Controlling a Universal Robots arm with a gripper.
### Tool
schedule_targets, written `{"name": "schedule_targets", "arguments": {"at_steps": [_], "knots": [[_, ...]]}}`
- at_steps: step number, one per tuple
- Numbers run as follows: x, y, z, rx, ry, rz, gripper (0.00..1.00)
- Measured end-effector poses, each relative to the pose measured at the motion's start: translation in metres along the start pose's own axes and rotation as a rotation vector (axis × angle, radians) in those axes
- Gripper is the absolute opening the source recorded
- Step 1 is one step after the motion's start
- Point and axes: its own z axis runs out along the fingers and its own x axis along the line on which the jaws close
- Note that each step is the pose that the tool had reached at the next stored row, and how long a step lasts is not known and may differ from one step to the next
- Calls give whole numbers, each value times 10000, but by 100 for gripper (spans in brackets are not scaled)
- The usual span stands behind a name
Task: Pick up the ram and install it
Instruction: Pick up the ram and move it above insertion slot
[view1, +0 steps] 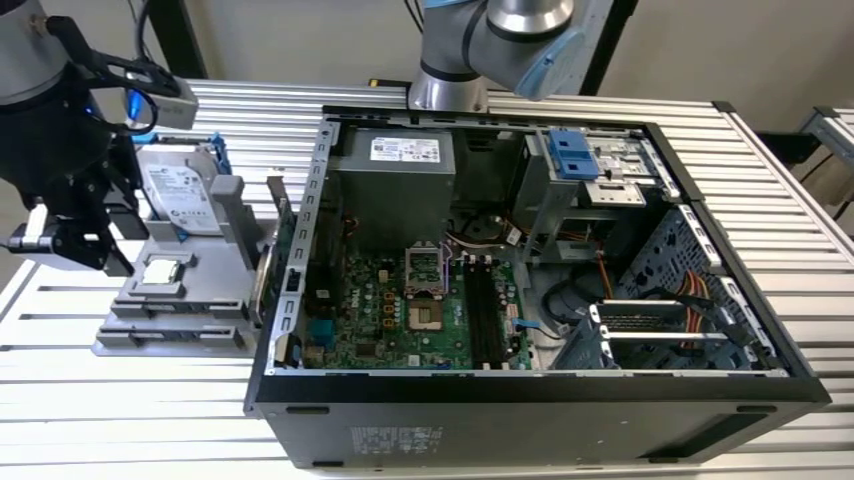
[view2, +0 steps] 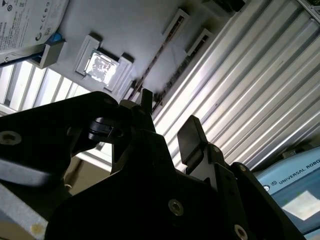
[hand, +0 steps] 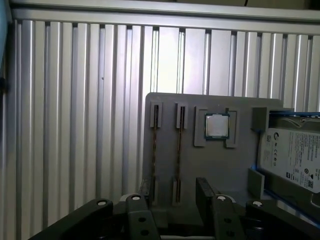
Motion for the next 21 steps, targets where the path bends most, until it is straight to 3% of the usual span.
{"name": "schedule_targets", "arguments": {"at_steps": [21], "knots": [[3,-2,94,0,6,0,100]]}}
